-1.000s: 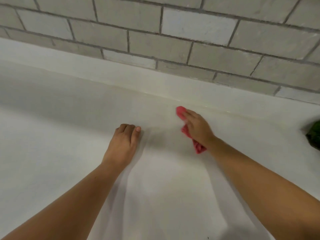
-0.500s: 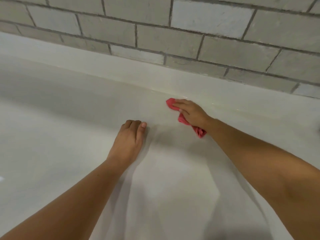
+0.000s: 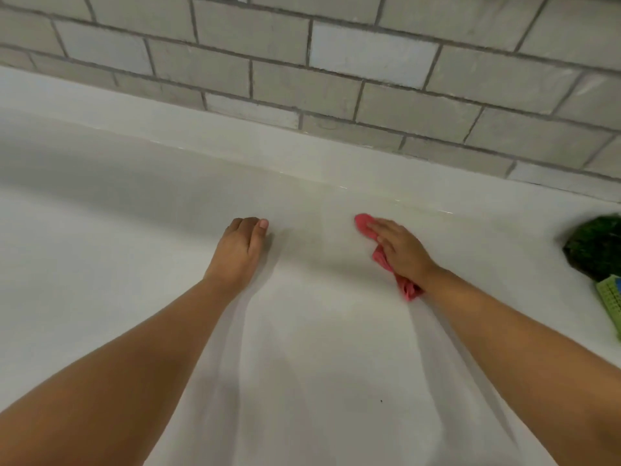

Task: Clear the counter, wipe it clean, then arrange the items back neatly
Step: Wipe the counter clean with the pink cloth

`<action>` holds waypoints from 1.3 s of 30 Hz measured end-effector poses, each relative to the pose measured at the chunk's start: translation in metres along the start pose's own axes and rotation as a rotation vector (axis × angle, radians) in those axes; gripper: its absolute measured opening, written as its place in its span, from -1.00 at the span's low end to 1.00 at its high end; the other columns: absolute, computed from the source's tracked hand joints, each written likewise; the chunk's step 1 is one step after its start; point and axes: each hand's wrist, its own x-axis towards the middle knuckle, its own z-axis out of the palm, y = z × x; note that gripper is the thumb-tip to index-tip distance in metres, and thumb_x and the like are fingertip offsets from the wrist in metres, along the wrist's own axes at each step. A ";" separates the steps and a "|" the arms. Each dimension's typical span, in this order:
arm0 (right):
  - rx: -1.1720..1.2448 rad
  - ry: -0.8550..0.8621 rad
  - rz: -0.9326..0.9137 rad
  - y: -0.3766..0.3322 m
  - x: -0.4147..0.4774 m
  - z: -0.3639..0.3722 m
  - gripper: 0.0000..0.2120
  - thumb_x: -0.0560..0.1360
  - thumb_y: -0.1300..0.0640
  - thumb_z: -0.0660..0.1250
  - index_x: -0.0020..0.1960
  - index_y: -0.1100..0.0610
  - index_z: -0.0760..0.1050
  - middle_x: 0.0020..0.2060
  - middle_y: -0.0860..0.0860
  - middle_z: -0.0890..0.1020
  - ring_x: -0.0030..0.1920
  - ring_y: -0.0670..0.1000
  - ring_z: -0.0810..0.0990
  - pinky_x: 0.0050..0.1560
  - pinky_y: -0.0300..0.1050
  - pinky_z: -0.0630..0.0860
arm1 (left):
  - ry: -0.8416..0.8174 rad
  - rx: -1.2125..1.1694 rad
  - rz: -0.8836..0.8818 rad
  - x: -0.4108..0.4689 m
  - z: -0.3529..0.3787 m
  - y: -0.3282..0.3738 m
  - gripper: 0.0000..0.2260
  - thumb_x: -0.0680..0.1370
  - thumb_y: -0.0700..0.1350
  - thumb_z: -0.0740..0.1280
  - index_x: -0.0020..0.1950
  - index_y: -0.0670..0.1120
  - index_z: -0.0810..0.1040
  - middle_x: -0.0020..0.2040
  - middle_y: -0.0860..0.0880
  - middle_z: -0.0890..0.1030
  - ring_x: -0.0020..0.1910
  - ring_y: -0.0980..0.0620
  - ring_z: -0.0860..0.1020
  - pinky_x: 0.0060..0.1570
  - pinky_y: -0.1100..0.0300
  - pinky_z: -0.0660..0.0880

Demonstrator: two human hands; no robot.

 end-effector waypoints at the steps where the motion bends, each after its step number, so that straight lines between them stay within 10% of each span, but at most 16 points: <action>1: -0.051 0.034 0.067 0.006 0.008 0.000 -0.59 0.52 0.34 0.12 0.36 0.25 0.37 0.36 0.16 0.40 0.33 0.20 0.41 0.34 -0.29 0.20 | 0.027 -0.025 0.009 -0.002 -0.001 0.001 -0.65 0.64 -0.01 0.01 0.16 -0.17 0.49 0.12 -0.14 0.51 0.16 -0.10 0.43 0.05 0.24 0.25; 10: -0.095 -0.009 0.000 -0.054 -0.114 0.004 -0.60 0.51 0.21 0.11 0.31 0.12 0.47 0.36 0.03 0.43 0.34 0.04 0.39 0.32 -0.40 0.13 | 0.105 -0.268 0.131 -0.059 -0.038 0.024 -0.69 0.64 -0.03 0.09 0.28 -0.11 0.48 0.17 0.05 0.51 0.15 0.20 0.43 0.02 0.67 0.23; 23: -0.041 0.011 -0.028 -0.214 -0.239 0.056 -0.57 0.58 0.27 0.12 0.43 0.07 0.31 0.45 -0.02 0.29 0.43 -0.01 0.23 0.38 -0.36 0.07 | -0.030 -0.294 -0.014 -0.193 -0.101 0.003 -0.64 0.64 0.03 0.03 0.33 -0.08 0.42 0.29 0.04 0.45 0.19 0.21 0.36 0.17 0.33 0.22; 29: 0.145 -0.218 -0.393 -0.323 -0.293 0.097 -0.53 0.33 0.09 0.28 0.21 0.20 0.53 0.08 0.14 0.60 -0.08 0.12 0.52 0.04 -0.30 0.30 | 0.074 -0.286 -0.089 -0.230 -0.135 -0.025 -0.61 0.64 0.05 0.02 0.34 -0.10 0.42 0.30 -0.01 0.45 0.26 0.10 0.39 0.19 0.30 0.23; 33: 0.451 0.070 -0.113 -0.303 -0.277 0.056 -0.63 0.42 0.37 0.16 0.17 0.22 0.55 0.08 0.08 0.61 -0.11 0.00 0.58 0.00 -0.48 0.39 | 0.092 -0.330 -0.162 -0.237 -0.142 -0.033 -0.59 0.64 0.05 -0.02 0.37 -0.10 0.38 0.33 -0.02 0.42 0.27 0.13 0.35 0.20 0.31 0.20; 39: 0.194 0.317 0.503 -0.175 -0.247 -0.005 -0.67 0.56 0.27 0.18 0.32 0.18 0.45 0.12 0.10 0.60 0.12 -0.03 0.59 -0.01 -0.35 0.41 | 0.074 -0.329 -0.122 -0.236 -0.138 -0.030 -0.60 0.64 0.05 -0.01 0.35 -0.11 0.39 0.30 -0.04 0.44 0.16 0.20 0.32 0.16 0.32 0.20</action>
